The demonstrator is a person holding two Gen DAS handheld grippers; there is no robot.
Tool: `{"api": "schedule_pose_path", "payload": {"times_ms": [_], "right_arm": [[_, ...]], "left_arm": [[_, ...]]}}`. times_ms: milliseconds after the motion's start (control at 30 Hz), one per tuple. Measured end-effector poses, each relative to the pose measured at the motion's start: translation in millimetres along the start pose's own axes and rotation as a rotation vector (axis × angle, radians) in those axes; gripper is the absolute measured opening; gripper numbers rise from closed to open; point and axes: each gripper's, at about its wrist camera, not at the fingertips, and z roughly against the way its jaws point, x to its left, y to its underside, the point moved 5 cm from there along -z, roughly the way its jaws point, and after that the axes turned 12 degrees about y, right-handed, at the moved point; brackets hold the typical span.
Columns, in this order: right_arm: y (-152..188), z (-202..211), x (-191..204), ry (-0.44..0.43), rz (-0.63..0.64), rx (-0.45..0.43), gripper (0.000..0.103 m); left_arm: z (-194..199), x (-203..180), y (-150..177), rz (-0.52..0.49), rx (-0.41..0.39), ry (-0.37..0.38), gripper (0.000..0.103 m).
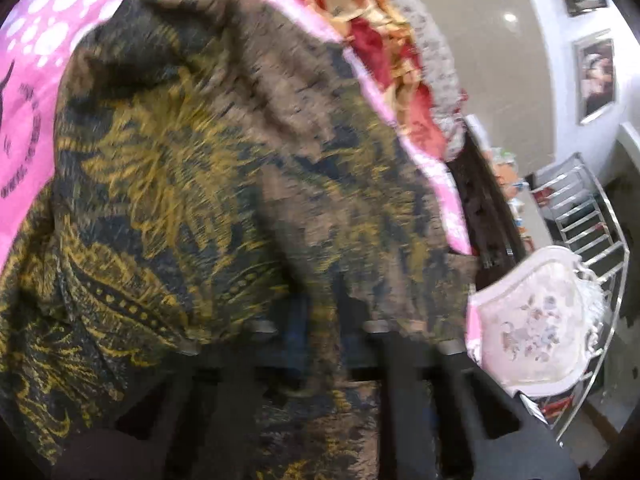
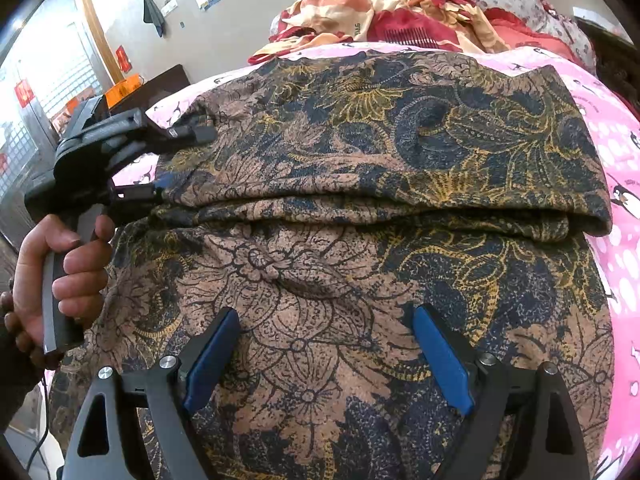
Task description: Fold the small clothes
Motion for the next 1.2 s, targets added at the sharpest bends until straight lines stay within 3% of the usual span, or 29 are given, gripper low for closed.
{"api": "schedule_pose_path", "payload": {"times_ms": [100, 267, 467, 533, 633, 767, 833, 867, 900, 933, 967, 1000, 1067, 1100, 1133, 1200], "right_arm": [[-0.1, -0.2, -0.1, 0.002, 0.002, 0.001, 0.088], [-0.8, -0.7, 0.2, 0.005, 0.005, 0.003, 0.088], [-1.5, -1.5, 0.3, 0.005, 0.006, 0.003, 0.088], [-0.9, -1.3, 0.3, 0.006, 0.007, 0.003, 0.088], [-0.3, -1.4, -0.3, 0.007, 0.007, 0.004, 0.088], [0.6, -2.5, 2.1, 0.017, 0.024, 0.022, 0.093], [2.1, -2.0, 5.6, 0.012, 0.047, 0.055, 0.097], [2.9, -1.3, 6.9, 0.023, 0.068, 0.085, 0.096], [1.6, 2.5, 10.6, 0.051, 0.103, 0.120, 0.091], [-3.8, 9.2, 12.8, 0.070, 0.111, 0.123, 0.080], [-14.7, 20.0, 15.2, 0.059, 0.105, 0.091, 0.060], [-31.7, 32.0, 16.6, 0.042, 0.092, 0.035, 0.058], [-68.9, 49.9, 15.1, 0.043, 0.064, -0.102, 0.057], [-84.3, 50.6, 13.3, 0.050, 0.065, -0.148, 0.051], [-95.3, 42.8, 11.2, 0.071, 0.085, -0.147, 0.046], [-103.5, 7.0, -8.0, 0.110, 0.117, -0.043, 0.026]], "left_arm": [[3.7, -5.5, 1.8, -0.004, -0.025, -0.021, 0.002], [45.7, -43.1, -1.1, -0.155, -0.083, -0.002, 0.002], [81.4, -5.8, -33.4, -0.158, -0.105, -0.152, 0.002], [77.6, 10.8, -33.4, -0.134, -0.068, -0.175, 0.002], [67.2, 27.6, -26.0, -0.165, -0.027, -0.275, 0.003], [71.2, 21.6, -22.6, -0.159, -0.022, -0.303, 0.008], [88.4, 12.1, -21.6, -0.220, -0.065, -0.369, 0.009], [99.6, 0.6, -22.7, -0.275, -0.112, -0.409, 0.013], [105.5, -4.5, -24.4, -0.302, -0.141, -0.418, 0.019], [111.8, -15.2, -25.7, -0.334, -0.189, -0.421, 0.034], [113.0, -21.2, -27.8, -0.352, -0.223, -0.419, 0.054], [109.5, -29.8, -28.8, -0.376, -0.256, -0.416, 0.062], [87.1, -38.4, -28.8, -0.435, -0.255, -0.417, 0.066], [75.8, -35.6, -28.9, -0.450, -0.236, -0.432, 0.066], [62.1, -31.8, -31.5, -0.447, -0.215, -0.455, 0.066], [37.6, -11.5, -30.2, -0.395, -0.145, -0.490, 0.066]]}}
